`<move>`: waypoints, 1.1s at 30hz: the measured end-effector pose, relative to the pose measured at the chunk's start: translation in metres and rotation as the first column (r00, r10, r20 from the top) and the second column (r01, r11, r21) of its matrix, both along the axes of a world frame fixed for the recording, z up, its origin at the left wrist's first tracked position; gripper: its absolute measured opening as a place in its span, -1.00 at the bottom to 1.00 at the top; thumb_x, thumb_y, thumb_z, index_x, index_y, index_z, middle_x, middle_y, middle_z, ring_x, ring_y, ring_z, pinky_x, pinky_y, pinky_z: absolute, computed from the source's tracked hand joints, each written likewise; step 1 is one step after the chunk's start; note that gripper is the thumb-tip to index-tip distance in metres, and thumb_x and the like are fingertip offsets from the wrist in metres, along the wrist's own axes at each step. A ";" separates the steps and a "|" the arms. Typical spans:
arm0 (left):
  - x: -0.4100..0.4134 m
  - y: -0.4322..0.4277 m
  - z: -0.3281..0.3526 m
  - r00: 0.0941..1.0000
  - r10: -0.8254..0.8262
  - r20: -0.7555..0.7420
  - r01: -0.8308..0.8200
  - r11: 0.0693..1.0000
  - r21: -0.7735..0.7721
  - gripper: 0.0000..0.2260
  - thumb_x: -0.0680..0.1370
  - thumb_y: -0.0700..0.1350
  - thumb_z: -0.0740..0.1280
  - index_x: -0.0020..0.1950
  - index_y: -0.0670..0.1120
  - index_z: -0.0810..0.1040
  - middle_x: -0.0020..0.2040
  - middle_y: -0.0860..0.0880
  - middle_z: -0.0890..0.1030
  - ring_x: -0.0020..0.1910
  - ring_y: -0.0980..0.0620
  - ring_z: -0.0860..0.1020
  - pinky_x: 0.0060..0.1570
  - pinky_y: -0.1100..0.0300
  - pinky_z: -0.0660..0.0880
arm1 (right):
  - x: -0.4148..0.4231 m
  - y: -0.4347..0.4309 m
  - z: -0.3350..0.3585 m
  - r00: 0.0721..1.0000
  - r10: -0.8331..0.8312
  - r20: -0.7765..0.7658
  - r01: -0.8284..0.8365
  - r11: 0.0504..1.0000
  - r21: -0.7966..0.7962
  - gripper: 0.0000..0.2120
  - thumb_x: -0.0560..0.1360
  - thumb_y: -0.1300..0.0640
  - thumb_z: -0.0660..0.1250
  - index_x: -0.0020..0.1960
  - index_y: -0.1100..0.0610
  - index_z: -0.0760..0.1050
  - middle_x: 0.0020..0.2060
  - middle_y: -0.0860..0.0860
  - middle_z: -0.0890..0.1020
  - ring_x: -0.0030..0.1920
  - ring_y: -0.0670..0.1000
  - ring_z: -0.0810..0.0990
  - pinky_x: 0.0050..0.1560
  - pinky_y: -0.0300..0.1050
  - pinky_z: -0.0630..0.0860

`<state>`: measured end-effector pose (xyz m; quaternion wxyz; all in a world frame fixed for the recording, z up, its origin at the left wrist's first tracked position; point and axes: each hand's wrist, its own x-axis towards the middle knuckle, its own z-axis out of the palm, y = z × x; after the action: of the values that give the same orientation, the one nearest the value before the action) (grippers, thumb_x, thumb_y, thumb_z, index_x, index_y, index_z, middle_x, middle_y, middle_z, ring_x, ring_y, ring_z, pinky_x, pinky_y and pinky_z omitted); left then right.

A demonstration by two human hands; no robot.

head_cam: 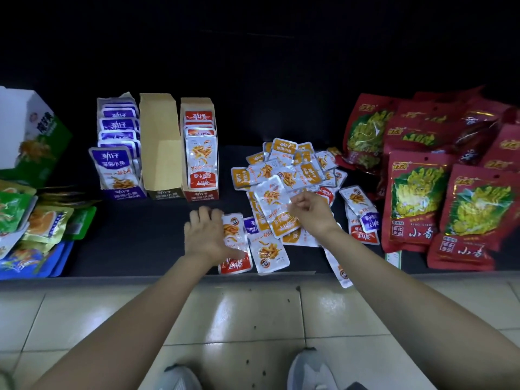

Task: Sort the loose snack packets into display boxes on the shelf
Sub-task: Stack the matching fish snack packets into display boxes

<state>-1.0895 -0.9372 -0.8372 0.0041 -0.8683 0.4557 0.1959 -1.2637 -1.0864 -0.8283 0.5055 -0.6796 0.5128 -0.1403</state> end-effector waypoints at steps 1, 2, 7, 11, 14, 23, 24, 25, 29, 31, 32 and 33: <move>0.001 -0.001 0.000 0.999 0.036 -0.031 -0.037 0.999 -0.032 -0.07 0.21 0.26 0.58 0.40 -0.03 0.21 0.27 -0.09 0.29 0.27 -0.09 0.28 0.25 0.08 0.29 | -0.001 0.000 -0.002 1.000 -0.009 -0.016 0.009 1.000 -0.014 -0.90 0.54 0.20 0.38 0.01 0.18 0.50 -0.15 0.12 0.57 0.00 0.13 0.60 0.08 -0.04 0.52; 0.001 -0.002 0.000 0.993 0.077 -0.092 -0.086 0.992 -0.093 -0.12 0.21 0.19 0.61 0.35 -0.03 0.22 0.24 -0.10 0.33 0.25 -0.10 0.32 0.21 0.06 0.34 | -0.002 0.000 -0.003 1.000 -0.006 -0.026 0.005 1.000 -0.021 -0.90 0.53 0.20 0.39 0.01 0.17 0.50 -0.16 0.13 0.58 0.00 0.15 0.61 0.09 -0.03 0.53; 0.009 -0.003 0.010 0.766 0.123 -0.631 -0.478 0.765 -0.431 -0.45 0.42 -0.25 0.51 0.21 0.07 0.26 0.00 0.05 0.58 0.00 -0.01 0.62 -0.01 0.06 0.57 | 0.005 0.005 -0.005 0.998 0.053 -0.038 -0.055 0.996 -0.074 -0.83 0.52 0.24 0.39 0.08 0.21 0.47 -0.31 0.09 0.56 -0.15 0.07 0.58 -0.06 -0.15 0.45; 0.008 -0.011 0.019 0.582 0.009 -0.813 -0.685 0.544 -0.485 -0.41 0.45 -0.35 0.47 0.32 0.03 0.27 0.11 0.04 0.58 0.04 0.14 0.61 0.04 0.16 0.56 | 0.007 0.007 -0.003 0.994 0.092 -0.057 -0.100 0.983 -0.157 -0.84 0.55 0.28 0.30 0.12 0.17 0.49 -0.21 0.03 0.57 -0.15 0.01 0.58 -0.15 -0.19 0.50; -0.008 -0.024 0.024 0.446 -0.017 -0.895 -0.757 0.526 -0.387 -0.63 0.49 -0.33 0.43 0.23 -0.14 0.40 0.01 -0.01 0.63 -0.09 0.14 0.65 -0.07 0.16 0.60 | -0.009 0.000 0.006 0.987 0.050 -0.150 -0.094 0.951 -0.296 -0.85 0.58 0.26 0.24 0.12 0.16 0.49 -0.15 -0.01 0.57 -0.23 -0.06 0.54 -0.24 -0.20 0.47; -0.069 -0.069 0.009 0.455 -0.079 -0.887 -0.497 0.804 -0.327 -0.57 0.58 -0.12 0.37 0.43 -0.05 0.36 0.28 0.10 0.47 0.26 0.08 0.46 0.26 0.08 0.44 | -0.109 -0.002 0.007 0.733 0.099 -0.673 -0.308 0.930 -0.199 -0.55 0.42 0.11 0.47 0.22 0.15 0.38 0.14 0.13 0.41 0.08 0.17 0.50 -0.08 -0.04 0.44; -0.073 -0.071 0.007 0.465 -0.082 -0.882 -0.480 0.813 -0.329 -0.57 0.59 -0.11 0.36 0.43 -0.04 0.36 0.27 0.12 0.46 0.26 0.09 0.45 0.25 0.10 0.43 | -0.114 0.000 0.003 0.695 0.138 -0.706 -0.325 0.936 -0.137 -0.49 0.41 0.07 0.49 0.26 0.14 0.37 0.16 0.13 0.39 0.12 0.16 0.49 -0.01 -0.04 0.46; -0.075 -0.072 0.006 0.472 -0.079 -0.878 -0.472 0.819 -0.327 -0.61 0.59 -0.11 0.36 0.40 -0.05 0.38 0.24 0.11 0.49 0.23 0.08 0.49 0.20 0.11 0.46 | -0.118 0.002 -0.003 0.689 0.158 -0.708 -0.332 0.936 -0.114 -0.46 0.40 0.05 0.50 0.30 0.12 0.37 0.18 0.13 0.36 0.13 0.17 0.48 0.05 -0.03 0.48; -0.075 -0.070 0.004 0.490 -0.062 -0.869 -0.447 0.838 -0.312 -0.70 0.59 -0.12 0.35 0.31 -0.01 0.42 0.07 0.18 0.53 0.02 0.29 0.50 -0.15 0.39 0.44 | -0.112 0.012 -0.022 0.796 0.081 -0.600 -0.283 0.926 -0.251 -0.43 0.47 0.02 0.44 0.42 0.06 0.34 0.20 0.13 0.35 0.10 0.18 0.50 0.00 0.01 0.51; -0.069 -0.068 0.002 0.485 -0.043 -0.874 -0.449 0.845 -0.290 -0.71 0.60 -0.13 0.34 0.29 0.01 0.41 0.07 0.23 0.52 0.05 0.31 0.50 -0.06 0.35 0.46 | -0.099 0.010 -0.026 0.823 0.045 -0.566 -0.270 0.908 -0.321 -0.43 0.51 0.00 0.39 0.46 0.05 0.30 0.19 0.15 0.38 0.09 0.18 0.50 -0.03 0.01 0.51; -0.066 -0.068 0.002 0.483 -0.041 -0.875 -0.447 0.847 -0.287 -0.69 0.59 -0.11 0.35 0.32 0.01 0.40 0.15 0.21 0.52 0.12 0.26 0.51 0.10 0.25 0.48 | -0.091 0.008 -0.027 0.827 0.047 -0.561 -0.282 0.897 -0.340 -0.44 0.53 -0.01 0.37 0.47 0.06 0.29 0.19 0.16 0.39 0.09 0.19 0.50 -0.03 0.00 0.51; -0.064 -0.067 0.003 0.485 -0.032 -0.874 -0.449 0.848 -0.280 -0.60 0.58 -0.07 0.37 0.39 -0.01 0.38 0.28 0.14 0.51 0.23 0.15 0.50 0.25 0.11 0.46 | -0.083 0.006 -0.028 0.833 0.064 -0.550 -0.297 0.889 -0.347 -0.44 0.55 -0.02 0.34 0.49 0.08 0.28 0.18 0.16 0.40 0.08 0.19 0.51 -0.02 -0.01 0.50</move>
<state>-1.1531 -1.0044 -0.8345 -0.4579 -0.6795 0.3168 0.4777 -1.3467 -1.0804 -0.8564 0.1999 -0.8302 0.5203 -0.0067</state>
